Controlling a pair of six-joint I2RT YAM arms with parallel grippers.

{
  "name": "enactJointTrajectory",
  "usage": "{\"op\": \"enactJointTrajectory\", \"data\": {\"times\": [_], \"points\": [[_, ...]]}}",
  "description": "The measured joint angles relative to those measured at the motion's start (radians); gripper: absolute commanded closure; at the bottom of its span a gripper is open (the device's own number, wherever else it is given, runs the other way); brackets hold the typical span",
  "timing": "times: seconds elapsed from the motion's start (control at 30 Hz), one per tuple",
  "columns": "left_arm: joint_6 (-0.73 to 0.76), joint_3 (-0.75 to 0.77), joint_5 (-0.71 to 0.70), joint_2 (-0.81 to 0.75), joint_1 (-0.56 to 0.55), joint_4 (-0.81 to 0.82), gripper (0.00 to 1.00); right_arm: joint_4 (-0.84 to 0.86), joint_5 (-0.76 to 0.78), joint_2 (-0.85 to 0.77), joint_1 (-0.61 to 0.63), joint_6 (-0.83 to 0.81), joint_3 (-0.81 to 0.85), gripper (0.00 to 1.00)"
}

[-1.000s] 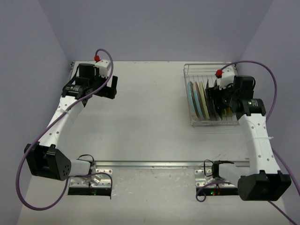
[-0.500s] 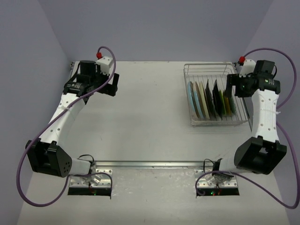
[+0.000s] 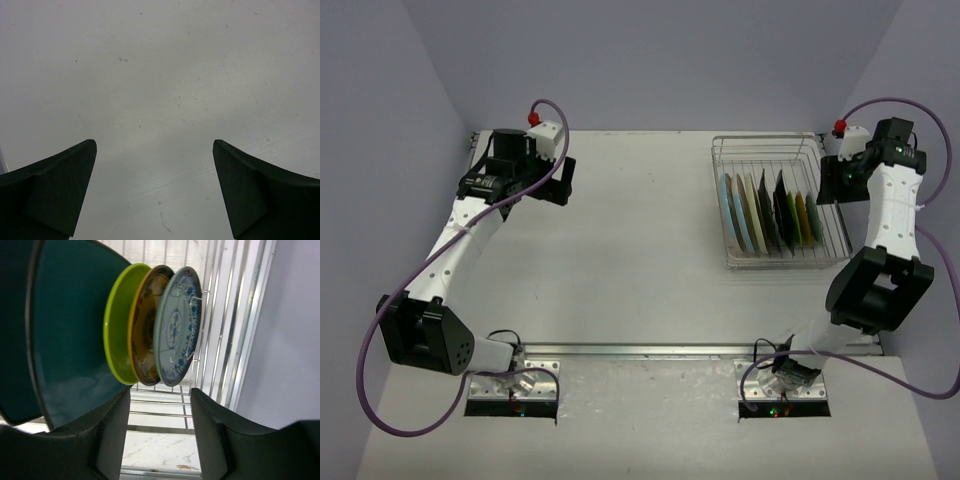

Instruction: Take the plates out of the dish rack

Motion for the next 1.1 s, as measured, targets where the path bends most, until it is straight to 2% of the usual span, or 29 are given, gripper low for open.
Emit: {"op": "enactJointTrajectory", "data": {"times": [0.57,1.1], "points": [[-0.001,0.0,-0.02,0.004,0.0,-0.002,0.0,-0.022,0.0,0.18,-0.021,-0.132,0.078,0.62],[-0.004,0.0,-0.06,0.035,0.0,-0.007,0.0,0.003,0.025,0.214,0.024,-0.154,0.078,0.62]]}}
